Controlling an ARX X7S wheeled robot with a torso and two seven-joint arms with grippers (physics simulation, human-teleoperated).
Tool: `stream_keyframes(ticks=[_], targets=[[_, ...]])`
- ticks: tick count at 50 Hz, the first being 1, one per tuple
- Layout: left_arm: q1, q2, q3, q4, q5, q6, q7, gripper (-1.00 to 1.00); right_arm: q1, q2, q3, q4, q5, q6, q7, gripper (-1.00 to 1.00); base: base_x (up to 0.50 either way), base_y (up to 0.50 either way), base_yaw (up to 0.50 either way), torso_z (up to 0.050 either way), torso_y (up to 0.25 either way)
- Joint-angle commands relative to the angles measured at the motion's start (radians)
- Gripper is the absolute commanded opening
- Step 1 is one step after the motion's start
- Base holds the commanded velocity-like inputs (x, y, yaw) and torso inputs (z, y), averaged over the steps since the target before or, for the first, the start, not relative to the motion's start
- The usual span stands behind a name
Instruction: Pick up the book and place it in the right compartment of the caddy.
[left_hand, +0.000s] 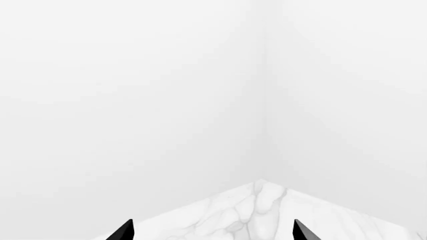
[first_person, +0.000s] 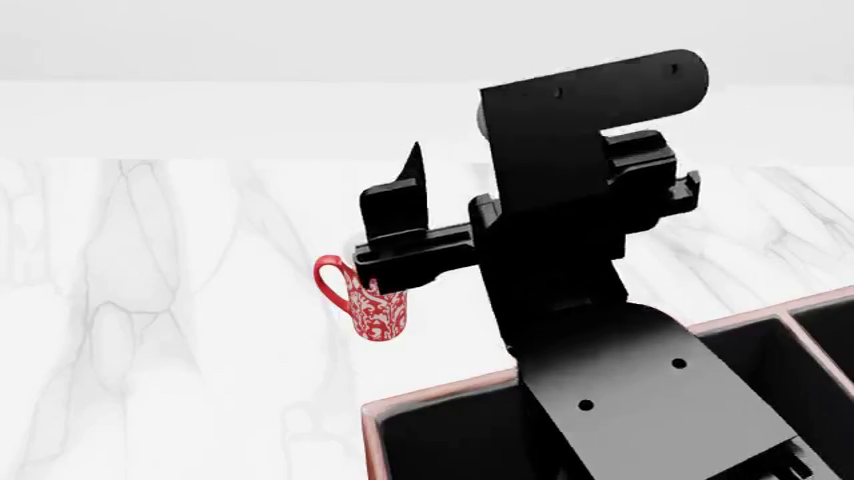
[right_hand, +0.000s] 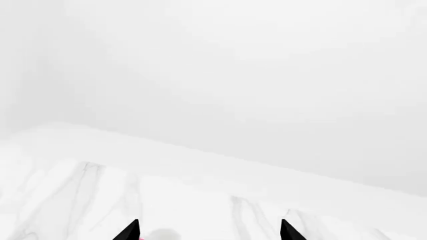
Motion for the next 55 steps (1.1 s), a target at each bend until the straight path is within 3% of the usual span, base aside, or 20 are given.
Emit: stream_keyframes(ticks=[1,3,5,7,12,14,18,24,28,29,30,33,38,55], targets=[[0.004,-0.005,0.005,-0.001,-0.003,0.004,-0.007,1.0,0.159,-0.049,0.101,0.006,0.327,0.22,-0.027,1.0,0.0,0.0,0.0,0.0,0.0],[0.005,-0.005,0.007,-0.004,-0.002,0.007,-0.007,1.0,0.2,-0.004,0.061,0.091,0.529,0.22,0.047,1.0,0.0,0.0,0.0,0.0,0.0],[0.006,-0.006,0.007,-0.003,-0.002,0.007,-0.009,1.0,0.208,-0.008,0.078,0.123,0.619,0.215,0.024,1.0,0.0,0.0,0.0,0.0,0.0],[0.008,-0.011,0.003,0.0,-0.005,0.003,-0.013,1.0,0.227,0.031,-0.003,0.111,0.623,0.202,-0.01,1.0,0.0,0.0,0.0,0.0,0.0],[0.012,-0.015,-0.002,0.004,-0.013,0.0,-0.02,1.0,0.285,0.058,-0.054,0.228,0.854,0.214,0.04,1.0,0.0,0.0,0.0,0.0,0.0],[0.013,-0.017,-0.003,0.003,-0.014,0.001,-0.021,1.0,0.289,0.086,-0.12,0.168,0.803,0.165,-0.018,1.0,0.0,0.0,0.0,0.0,0.0],[0.01,-0.017,0.009,0.001,-0.006,0.003,-0.023,1.0,0.288,0.075,-0.104,0.155,0.919,0.171,-0.052,1.0,0.0,0.0,0.0,0.0,0.0],[0.021,-0.015,-0.003,0.004,-0.017,0.008,-0.024,1.0,0.293,0.111,-0.213,0.017,0.884,0.122,-0.219,1.0,0.0,0.0,0.0,0.0,0.0],[0.023,-0.016,-0.003,0.002,-0.019,0.01,-0.024,1.0,0.28,0.134,-0.306,-0.01,0.749,0.047,-0.291,1.0,0.0,0.0,0.0,0.0,0.0],[0.024,-0.017,-0.002,0.001,-0.018,0.011,-0.024,1.0,0.273,0.111,-0.268,0.027,0.83,0.095,-0.226,1.0,0.0,0.0,0.0,0.0,0.0],[0.025,-0.016,-0.001,-0.001,-0.017,0.012,-0.024,1.0,0.293,0.138,-0.338,-0.023,0.784,0.088,-0.284,1.0,0.0,0.0,0.0,0.0,0.0],[0.025,-0.015,-0.002,-0.005,-0.02,0.017,-0.022,1.0,0.272,0.152,-0.332,-0.068,0.767,0.013,-0.349,1.0,0.0,0.0,0.0,0.0,0.0],[0.028,-0.022,-0.006,0.001,-0.028,0.01,-0.03,1.0,0.298,0.184,-0.379,-0.111,0.805,0.024,-0.452,1.0,0.0,0.0,0.0,0.0,0.0],[0.035,-0.019,0.005,-0.006,-0.021,0.024,-0.029,1.0,0.243,0.248,-0.54,-0.142,0.594,-0.101,-0.582,1.0,0.0,0.0,0.0,0.0,0.0]])
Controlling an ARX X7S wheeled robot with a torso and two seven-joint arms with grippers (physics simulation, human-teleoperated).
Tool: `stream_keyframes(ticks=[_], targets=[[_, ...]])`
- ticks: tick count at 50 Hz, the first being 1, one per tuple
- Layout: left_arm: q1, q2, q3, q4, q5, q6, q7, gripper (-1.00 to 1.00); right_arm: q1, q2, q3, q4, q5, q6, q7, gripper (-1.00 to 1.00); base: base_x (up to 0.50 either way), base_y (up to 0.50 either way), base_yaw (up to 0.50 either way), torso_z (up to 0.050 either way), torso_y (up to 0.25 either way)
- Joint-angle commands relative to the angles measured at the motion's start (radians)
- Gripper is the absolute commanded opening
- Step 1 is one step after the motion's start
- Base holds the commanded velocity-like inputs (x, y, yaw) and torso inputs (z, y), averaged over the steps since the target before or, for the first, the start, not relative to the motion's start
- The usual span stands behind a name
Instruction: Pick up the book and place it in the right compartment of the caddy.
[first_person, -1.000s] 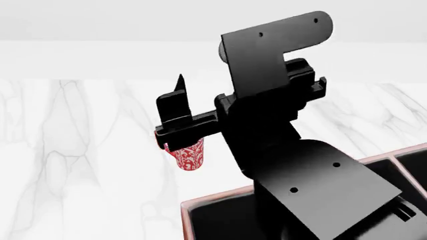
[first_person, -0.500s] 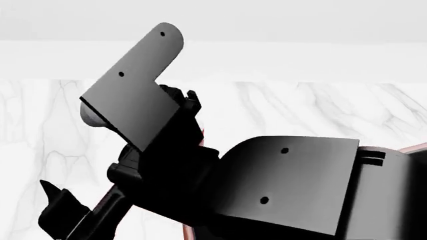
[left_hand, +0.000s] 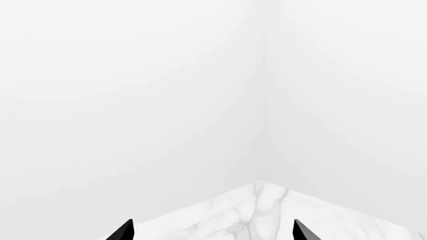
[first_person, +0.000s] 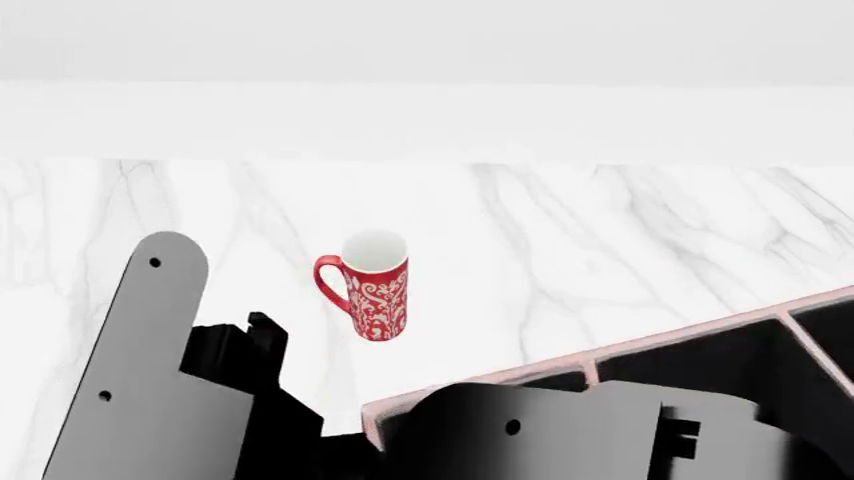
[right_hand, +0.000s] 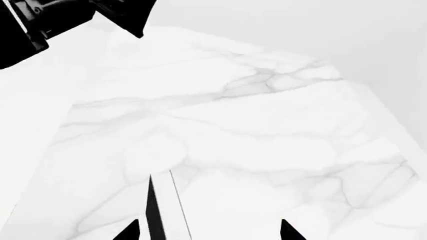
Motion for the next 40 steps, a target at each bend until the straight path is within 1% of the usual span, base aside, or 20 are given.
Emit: stream_keyframes(ticks=[1,9,14,20,22,26,40], targets=[[0.006,0.0,0.002,-0.001,0.0,0.006,-0.002,1.0,-0.024,0.045,-0.114,-0.017,-0.127,-0.082,-0.101,1.0,0.0,0.0,0.0,0.0,0.0],[0.006,-0.014,0.005,0.007,-0.005,-0.006,-0.015,1.0,-0.05,0.049,-0.194,0.024,-0.221,-0.144,-0.135,1.0,0.0,0.0,0.0,0.0,0.0],[0.006,-0.015,0.014,0.006,0.001,-0.004,-0.017,1.0,-0.055,0.035,-0.224,0.058,-0.253,-0.168,-0.149,1.0,0.0,0.0,0.0,0.0,0.0],[0.006,-0.019,0.02,0.004,0.003,-0.005,-0.02,1.0,-0.086,0.022,-0.291,0.11,-0.326,-0.234,-0.178,1.0,0.0,0.0,0.0,0.0,0.0],[0.006,-0.019,0.021,0.005,0.004,-0.004,-0.02,1.0,-0.094,0.015,-0.294,0.127,-0.33,-0.243,-0.18,1.0,0.0,0.0,0.0,0.0,0.0],[0.01,-0.016,0.023,0.003,0.008,0.002,-0.018,1.0,-0.121,0.001,-0.347,0.177,-0.389,-0.304,-0.204,1.0,0.0,0.0,0.0,0.0,0.0],[0.016,-0.01,0.027,-0.01,0.012,0.02,-0.011,1.0,-0.152,-0.074,-0.432,0.323,-0.466,-0.407,-0.263,1.0,0.0,0.0,0.0,0.0,0.0]])
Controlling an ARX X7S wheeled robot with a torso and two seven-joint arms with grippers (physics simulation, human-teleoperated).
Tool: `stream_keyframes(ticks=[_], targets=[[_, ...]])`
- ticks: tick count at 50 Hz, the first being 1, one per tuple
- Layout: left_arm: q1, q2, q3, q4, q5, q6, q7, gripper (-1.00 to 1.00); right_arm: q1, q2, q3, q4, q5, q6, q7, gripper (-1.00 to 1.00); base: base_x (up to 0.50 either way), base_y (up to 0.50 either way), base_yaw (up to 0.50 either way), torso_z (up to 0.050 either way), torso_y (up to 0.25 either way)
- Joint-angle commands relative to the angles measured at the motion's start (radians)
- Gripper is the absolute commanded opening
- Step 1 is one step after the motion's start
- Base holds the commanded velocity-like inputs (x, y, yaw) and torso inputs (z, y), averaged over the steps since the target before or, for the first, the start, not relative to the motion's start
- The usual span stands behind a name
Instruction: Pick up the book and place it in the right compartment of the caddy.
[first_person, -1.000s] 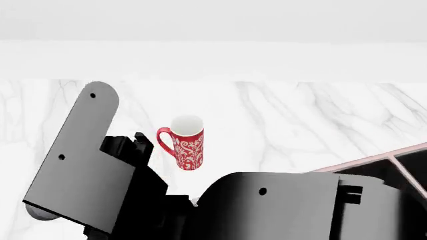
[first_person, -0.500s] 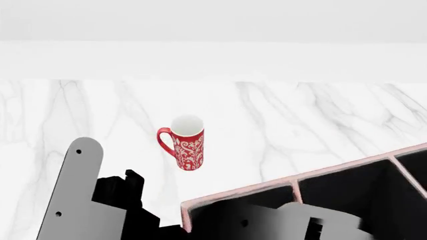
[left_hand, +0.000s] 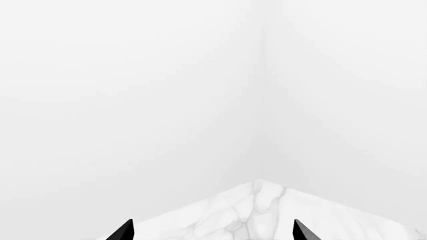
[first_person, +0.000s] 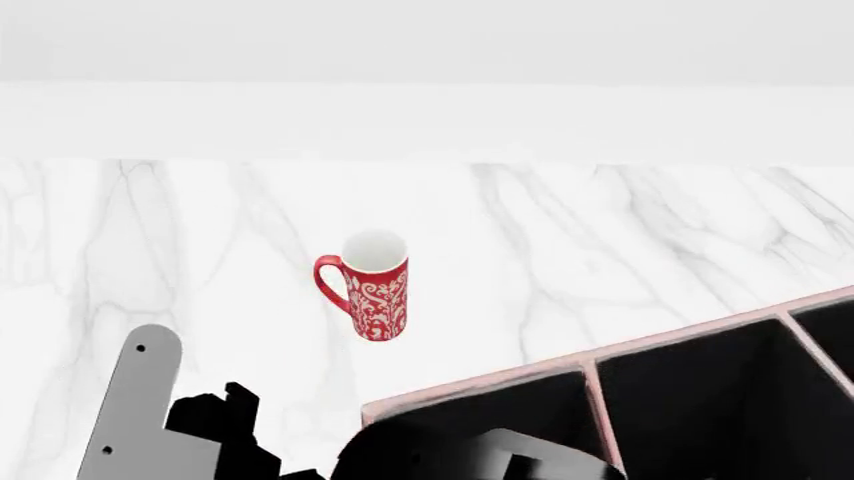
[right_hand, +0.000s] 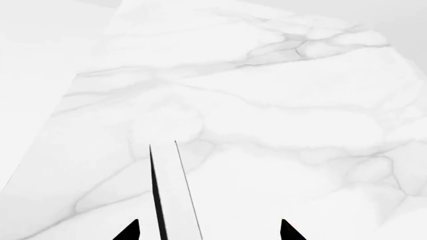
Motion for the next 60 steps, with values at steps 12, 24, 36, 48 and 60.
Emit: stream_keyframes(ticks=[12,24,36,48,60], targets=[[0.007,-0.001,0.012,-0.007,0.01,0.012,0.0,1.0,-0.074,-0.089,-0.15,0.247,-0.141,-0.188,-0.103,1.0,0.0,0.0,0.0,0.0,0.0],[0.012,0.004,0.02,-0.017,0.02,0.026,0.006,1.0,-0.101,-0.119,-0.188,0.325,-0.166,-0.242,-0.133,1.0,0.0,0.0,0.0,0.0,0.0],[0.01,0.0,0.038,-0.017,0.031,0.029,0.004,1.0,-0.123,-0.136,-0.21,0.373,-0.176,-0.289,-0.162,1.0,0.0,0.0,0.0,0.0,0.0],[0.011,-0.002,0.048,-0.019,0.038,0.035,0.004,1.0,-0.144,-0.159,-0.247,0.456,-0.204,-0.333,-0.188,1.0,0.0,0.0,0.0,0.0,0.0],[0.015,0.005,0.063,-0.024,0.054,0.046,0.007,1.0,-0.171,-0.182,-0.283,0.566,-0.243,-0.389,-0.211,1.0,0.0,0.0,0.0,0.0,0.0]])
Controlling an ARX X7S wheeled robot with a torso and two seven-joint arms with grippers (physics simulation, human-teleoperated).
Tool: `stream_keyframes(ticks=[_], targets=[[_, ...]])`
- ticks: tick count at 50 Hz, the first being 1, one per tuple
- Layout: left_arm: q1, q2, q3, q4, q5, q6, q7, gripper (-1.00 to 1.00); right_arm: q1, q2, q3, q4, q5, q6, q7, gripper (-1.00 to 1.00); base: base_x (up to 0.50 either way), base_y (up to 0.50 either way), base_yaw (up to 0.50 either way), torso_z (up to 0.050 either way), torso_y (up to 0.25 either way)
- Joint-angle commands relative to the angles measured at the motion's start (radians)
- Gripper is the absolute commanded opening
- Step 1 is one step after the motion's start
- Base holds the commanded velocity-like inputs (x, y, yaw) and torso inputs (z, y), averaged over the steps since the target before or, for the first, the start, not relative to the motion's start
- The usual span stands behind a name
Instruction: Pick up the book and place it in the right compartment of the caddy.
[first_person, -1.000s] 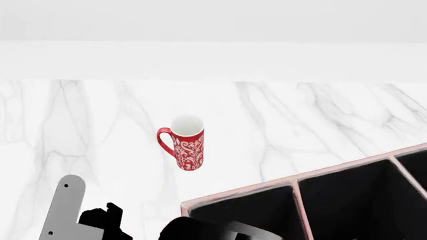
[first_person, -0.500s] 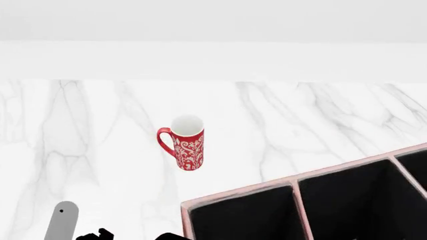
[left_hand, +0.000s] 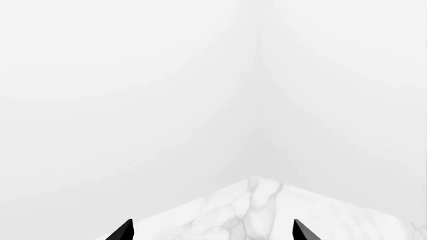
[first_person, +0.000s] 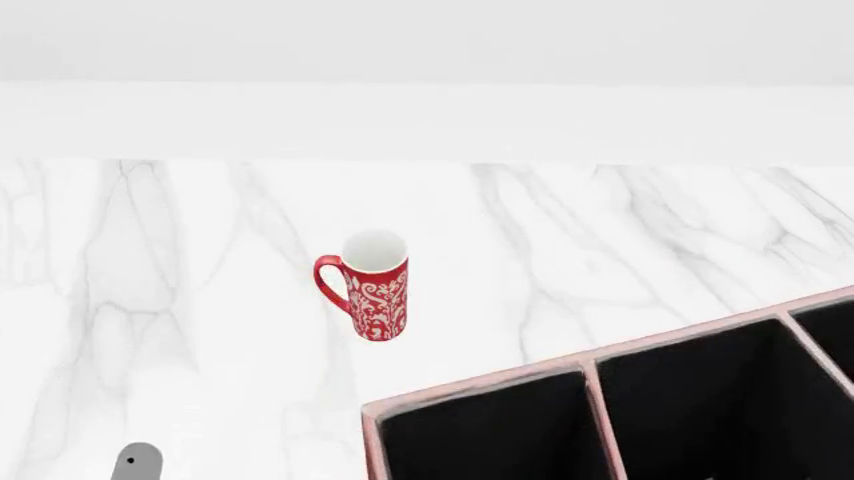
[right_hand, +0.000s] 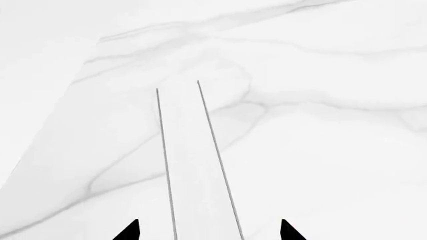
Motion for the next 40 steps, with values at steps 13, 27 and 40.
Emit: stream_keyframes(ticks=[13,27,40], targets=[[0.003,-0.006,0.02,0.006,0.012,0.0,-0.008,1.0,-0.033,-0.03,-0.051,0.141,-0.046,-0.077,-0.034,1.0,0.0,0.0,0.0,0.0,0.0],[0.001,-0.011,0.03,-0.002,0.016,0.004,-0.009,1.0,-0.043,-0.015,-0.042,0.086,-0.04,-0.094,-0.014,-1.0,0.0,0.0,0.0,0.0,0.0],[-0.001,-0.017,0.038,-0.003,0.015,0.003,-0.012,1.0,-0.042,0.003,-0.012,0.029,-0.024,-0.08,0.032,-1.0,0.0,0.0,0.0,0.0,0.0]])
